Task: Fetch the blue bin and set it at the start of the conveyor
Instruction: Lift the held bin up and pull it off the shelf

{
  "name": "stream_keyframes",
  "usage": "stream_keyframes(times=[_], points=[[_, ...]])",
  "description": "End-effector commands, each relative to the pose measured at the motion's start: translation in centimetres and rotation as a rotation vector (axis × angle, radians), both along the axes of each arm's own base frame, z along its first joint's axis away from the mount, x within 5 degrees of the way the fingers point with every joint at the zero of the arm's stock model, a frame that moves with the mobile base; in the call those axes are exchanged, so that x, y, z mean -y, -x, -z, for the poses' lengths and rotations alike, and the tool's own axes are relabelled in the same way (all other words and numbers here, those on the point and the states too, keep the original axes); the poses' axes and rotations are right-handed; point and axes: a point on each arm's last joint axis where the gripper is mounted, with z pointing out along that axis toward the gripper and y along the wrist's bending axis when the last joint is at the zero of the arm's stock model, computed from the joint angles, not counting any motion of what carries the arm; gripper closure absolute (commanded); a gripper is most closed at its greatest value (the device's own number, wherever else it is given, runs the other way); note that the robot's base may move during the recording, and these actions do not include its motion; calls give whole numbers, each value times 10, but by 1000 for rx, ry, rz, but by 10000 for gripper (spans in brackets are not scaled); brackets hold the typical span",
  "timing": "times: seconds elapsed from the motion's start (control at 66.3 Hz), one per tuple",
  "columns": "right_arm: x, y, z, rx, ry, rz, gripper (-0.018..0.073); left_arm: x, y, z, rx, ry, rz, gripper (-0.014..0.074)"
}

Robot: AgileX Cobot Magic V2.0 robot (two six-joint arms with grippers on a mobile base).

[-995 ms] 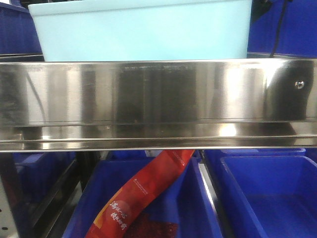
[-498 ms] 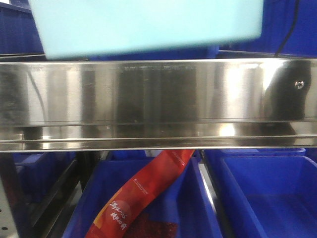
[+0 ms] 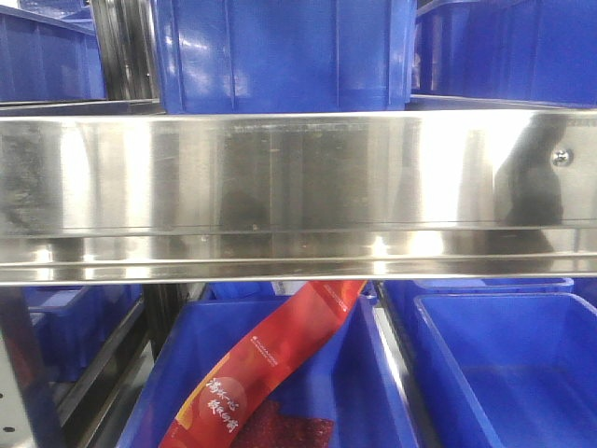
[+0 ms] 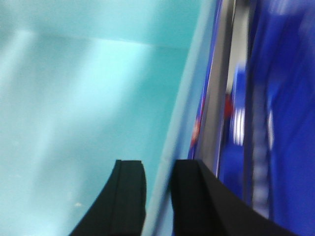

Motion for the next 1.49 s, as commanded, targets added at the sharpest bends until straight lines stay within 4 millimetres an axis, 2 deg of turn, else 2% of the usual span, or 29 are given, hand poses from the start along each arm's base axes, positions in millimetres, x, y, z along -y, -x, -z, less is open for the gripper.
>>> stream_keyframes(times=[0.0, 1.478], points=[[3, 3, -15, 113, -4, 21, 711, 3, 7, -11, 53, 34, 26, 708], [3, 3, -13, 91, 1, 19, 711, 3, 6, -10, 53, 31, 24, 708]])
